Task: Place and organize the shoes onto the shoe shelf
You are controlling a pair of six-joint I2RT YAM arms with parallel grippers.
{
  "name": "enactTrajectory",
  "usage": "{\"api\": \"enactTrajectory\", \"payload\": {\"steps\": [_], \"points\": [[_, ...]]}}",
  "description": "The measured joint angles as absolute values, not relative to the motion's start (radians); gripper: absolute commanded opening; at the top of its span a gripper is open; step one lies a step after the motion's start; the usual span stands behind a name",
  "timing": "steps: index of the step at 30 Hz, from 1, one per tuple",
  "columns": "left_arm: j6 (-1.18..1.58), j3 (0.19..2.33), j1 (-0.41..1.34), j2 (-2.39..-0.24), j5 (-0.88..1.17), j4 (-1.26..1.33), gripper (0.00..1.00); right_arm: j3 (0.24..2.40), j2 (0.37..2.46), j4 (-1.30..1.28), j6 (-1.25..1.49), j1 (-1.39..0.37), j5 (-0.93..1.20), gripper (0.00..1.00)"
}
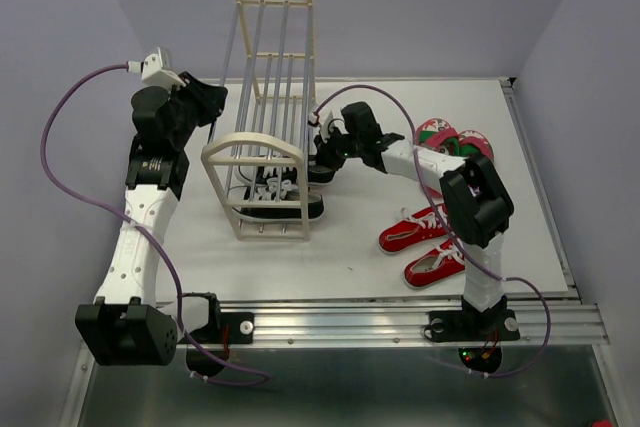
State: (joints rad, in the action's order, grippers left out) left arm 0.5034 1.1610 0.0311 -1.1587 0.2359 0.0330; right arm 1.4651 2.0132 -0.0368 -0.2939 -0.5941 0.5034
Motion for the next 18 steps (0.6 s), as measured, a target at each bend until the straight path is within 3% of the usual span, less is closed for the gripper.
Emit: {"api": "enactTrajectory", "payload": {"steps": [18], "points": [[0.522, 1.162, 0.031, -1.181, 0.244, 0.062, 0.15, 1.497, 2.071, -0.014, -0.127, -0.615, 0.447, 0.07]]}}
